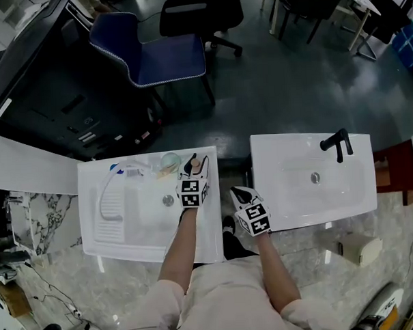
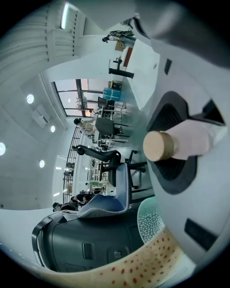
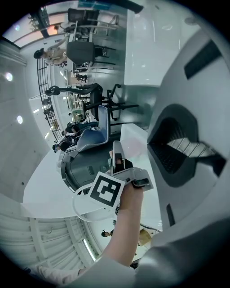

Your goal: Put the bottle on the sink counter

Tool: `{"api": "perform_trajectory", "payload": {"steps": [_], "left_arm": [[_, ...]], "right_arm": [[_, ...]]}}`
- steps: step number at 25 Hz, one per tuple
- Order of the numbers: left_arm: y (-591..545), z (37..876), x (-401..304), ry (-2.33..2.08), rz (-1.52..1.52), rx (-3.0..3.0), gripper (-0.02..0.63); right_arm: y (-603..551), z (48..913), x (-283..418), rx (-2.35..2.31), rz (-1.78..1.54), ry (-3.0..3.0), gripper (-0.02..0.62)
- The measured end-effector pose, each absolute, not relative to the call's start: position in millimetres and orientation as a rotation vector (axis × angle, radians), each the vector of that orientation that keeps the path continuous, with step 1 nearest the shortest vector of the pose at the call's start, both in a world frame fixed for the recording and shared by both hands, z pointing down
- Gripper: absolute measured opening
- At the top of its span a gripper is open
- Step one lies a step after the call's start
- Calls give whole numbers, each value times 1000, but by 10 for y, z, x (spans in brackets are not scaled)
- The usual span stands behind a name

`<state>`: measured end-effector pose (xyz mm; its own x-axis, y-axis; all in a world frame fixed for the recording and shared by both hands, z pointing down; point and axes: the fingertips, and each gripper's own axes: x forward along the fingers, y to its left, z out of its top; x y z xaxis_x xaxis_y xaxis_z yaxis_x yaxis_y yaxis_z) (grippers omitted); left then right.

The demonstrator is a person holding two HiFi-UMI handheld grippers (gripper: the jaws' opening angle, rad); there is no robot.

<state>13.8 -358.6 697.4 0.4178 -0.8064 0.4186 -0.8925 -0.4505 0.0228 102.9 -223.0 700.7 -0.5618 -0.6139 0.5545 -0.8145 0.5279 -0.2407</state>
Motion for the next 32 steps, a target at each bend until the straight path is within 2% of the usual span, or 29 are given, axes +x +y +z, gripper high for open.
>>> {"api": "perform_trajectory", "payload": {"steps": [6,32], "left_arm": [[-3567,6976,127,-1506,527,2425,189],[-3508,6982,53,-1640,532,2322,209]], "right_arm": [[-2197,6985,1005,1170,673,-2370,6],[-2148,6982,973,1151,660,-2372,5]]}}
